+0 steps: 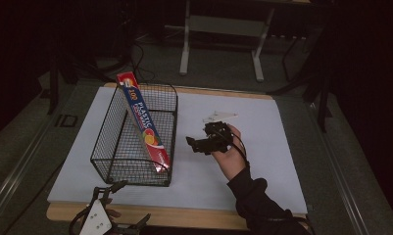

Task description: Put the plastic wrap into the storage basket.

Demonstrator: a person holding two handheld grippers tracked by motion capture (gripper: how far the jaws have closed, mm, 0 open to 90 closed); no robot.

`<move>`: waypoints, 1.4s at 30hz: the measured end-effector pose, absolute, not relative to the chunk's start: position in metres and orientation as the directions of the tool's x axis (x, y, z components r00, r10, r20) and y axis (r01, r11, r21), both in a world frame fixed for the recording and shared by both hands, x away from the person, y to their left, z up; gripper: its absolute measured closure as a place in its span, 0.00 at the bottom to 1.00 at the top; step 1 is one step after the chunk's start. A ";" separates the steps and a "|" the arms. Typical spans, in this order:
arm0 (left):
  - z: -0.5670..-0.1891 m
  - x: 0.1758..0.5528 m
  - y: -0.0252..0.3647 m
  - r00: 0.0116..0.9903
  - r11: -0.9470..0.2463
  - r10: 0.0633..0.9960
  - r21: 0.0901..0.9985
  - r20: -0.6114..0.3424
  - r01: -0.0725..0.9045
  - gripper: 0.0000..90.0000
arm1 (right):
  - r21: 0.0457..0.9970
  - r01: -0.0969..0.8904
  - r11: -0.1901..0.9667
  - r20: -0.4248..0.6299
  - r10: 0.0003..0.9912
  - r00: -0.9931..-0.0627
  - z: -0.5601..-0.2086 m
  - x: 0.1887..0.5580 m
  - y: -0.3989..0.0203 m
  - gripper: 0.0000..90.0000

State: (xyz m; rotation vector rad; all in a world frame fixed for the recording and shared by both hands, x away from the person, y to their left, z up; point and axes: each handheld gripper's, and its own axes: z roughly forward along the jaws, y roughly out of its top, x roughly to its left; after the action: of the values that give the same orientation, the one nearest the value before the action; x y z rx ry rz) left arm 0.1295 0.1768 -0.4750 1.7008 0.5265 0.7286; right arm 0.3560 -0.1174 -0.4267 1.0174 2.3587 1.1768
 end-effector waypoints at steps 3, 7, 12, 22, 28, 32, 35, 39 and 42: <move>-0.475 0.130 0.177 0.706 -0.247 0.680 0.968 0.196 -0.030 0.00 | 0.791 0.459 0.405 0.035 0.719 -0.694 -0.434 0.352 -0.125 0.17; -0.475 0.130 0.176 0.706 -0.249 0.680 0.968 0.198 -0.032 0.00 | 0.781 0.477 0.403 0.055 0.717 -0.695 -0.444 0.347 -0.135 0.16; -0.475 0.130 0.176 0.707 -0.248 0.680 0.968 0.196 -0.031 0.00 | 0.774 0.490 0.401 0.067 0.717 -0.694 -0.454 0.342 -0.151 0.16; -0.475 0.130 0.176 0.706 -0.252 0.680 0.967 0.200 -0.031 0.00 | 0.768 0.490 0.412 0.059 0.717 -0.695 -0.467 0.334 -0.177 0.15; -0.475 0.130 0.175 0.706 -0.254 0.679 0.967 0.200 -0.030 0.00 | 0.759 0.491 0.427 0.046 0.717 -0.696 -0.479 0.327 -0.187 0.15; -0.475 0.129 0.176 0.706 -0.252 0.680 0.967 0.200 -0.032 0.00 | 0.754 0.486 0.443 0.035 0.711 -0.703 -0.487 0.323 -0.192 0.15; -0.475 0.129 0.175 0.706 -0.255 0.678 0.967 0.202 -0.032 0.00 | 0.760 0.480 0.438 0.029 0.716 -0.698 -0.491 0.322 -0.195 0.15; -0.475 0.129 0.175 0.708 -0.256 0.676 0.966 0.203 -0.032 0.00 | 0.774 0.475 0.418 0.034 0.722 -0.691 -0.494 0.322 -0.197 0.15; -0.475 0.129 0.175 0.710 -0.256 0.675 0.966 0.201 -0.030 0.00 | 0.779 0.464 0.422 0.019 0.724 -0.689 -0.496 0.321 -0.196 0.15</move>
State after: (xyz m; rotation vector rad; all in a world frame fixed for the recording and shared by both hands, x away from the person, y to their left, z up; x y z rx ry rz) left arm 0.1294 0.1748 -0.4752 1.7132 0.5192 0.7287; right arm 0.3212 -0.1960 -0.4962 1.0244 2.3607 1.1418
